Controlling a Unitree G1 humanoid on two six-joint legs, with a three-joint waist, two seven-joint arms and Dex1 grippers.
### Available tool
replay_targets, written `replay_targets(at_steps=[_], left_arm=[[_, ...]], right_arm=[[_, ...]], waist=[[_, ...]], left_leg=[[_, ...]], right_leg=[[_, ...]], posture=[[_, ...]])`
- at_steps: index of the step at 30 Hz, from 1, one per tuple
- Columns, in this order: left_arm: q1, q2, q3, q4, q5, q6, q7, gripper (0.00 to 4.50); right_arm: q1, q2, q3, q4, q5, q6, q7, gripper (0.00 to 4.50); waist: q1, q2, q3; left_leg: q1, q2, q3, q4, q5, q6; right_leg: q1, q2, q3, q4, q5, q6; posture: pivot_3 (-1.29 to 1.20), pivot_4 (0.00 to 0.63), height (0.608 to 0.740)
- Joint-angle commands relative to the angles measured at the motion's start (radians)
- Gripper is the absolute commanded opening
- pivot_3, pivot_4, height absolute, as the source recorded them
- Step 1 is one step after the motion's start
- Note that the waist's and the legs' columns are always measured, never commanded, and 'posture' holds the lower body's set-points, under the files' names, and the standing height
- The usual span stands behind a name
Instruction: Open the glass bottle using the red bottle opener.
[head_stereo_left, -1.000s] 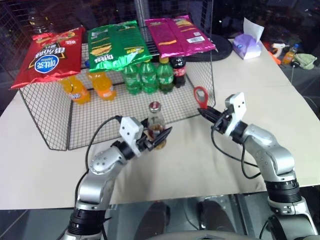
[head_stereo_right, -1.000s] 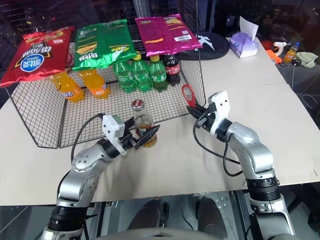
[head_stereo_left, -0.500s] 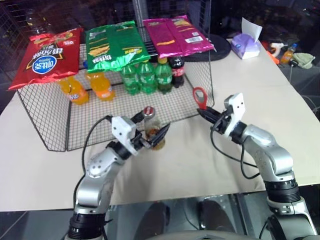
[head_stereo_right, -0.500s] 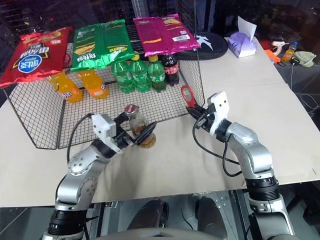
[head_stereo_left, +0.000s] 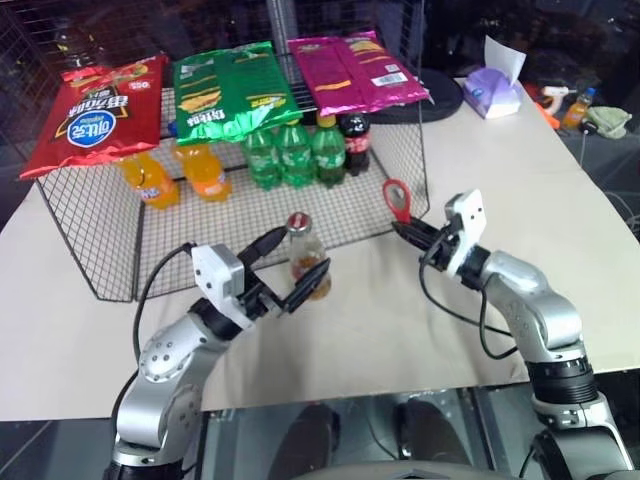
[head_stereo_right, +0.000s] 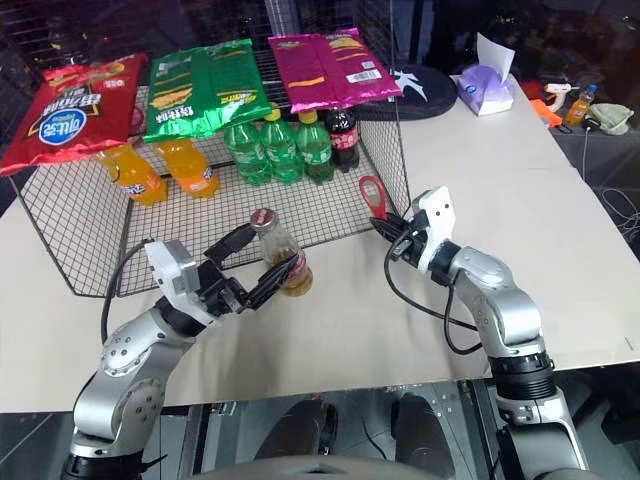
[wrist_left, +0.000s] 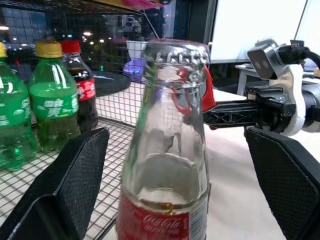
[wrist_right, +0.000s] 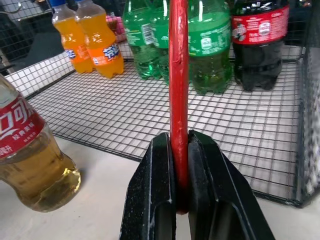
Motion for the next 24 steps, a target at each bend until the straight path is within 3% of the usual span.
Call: replay_targets(at_steps=[1, 24], left_arm=[[0.013, 0.015, 0.017, -0.043, -0.001, -0.019, -0.007, 4.46], [-0.001, -0.022, -0.012, -0.011, 0.026, -0.112, -0.028, 4.46]], right_arm=[[-0.03, -0.003, -0.003, -0.009, 0.004, -0.018, 0.017, 0.0], [-0.055, 0.007, 0.008, 0.022, -0.019, -0.038, 0.034, 0.0]], waist=[[-0.001, 0.0, 0.0], [-0.001, 0.0, 0.0]], left_leg=[[0.0, 0.0, 0.0, 0.0, 0.0, 0.0], [0.0, 0.0, 0.0, 0.0, 0.0, 0.0]], right_leg=[[0.0, 0.0, 0.0, 0.0, 0.0, 0.0], [0.0, 0.0, 0.0, 0.0, 0.0, 0.0]], posture=[[0.0, 0.15, 0.74], [0.0, 0.15, 0.74]])
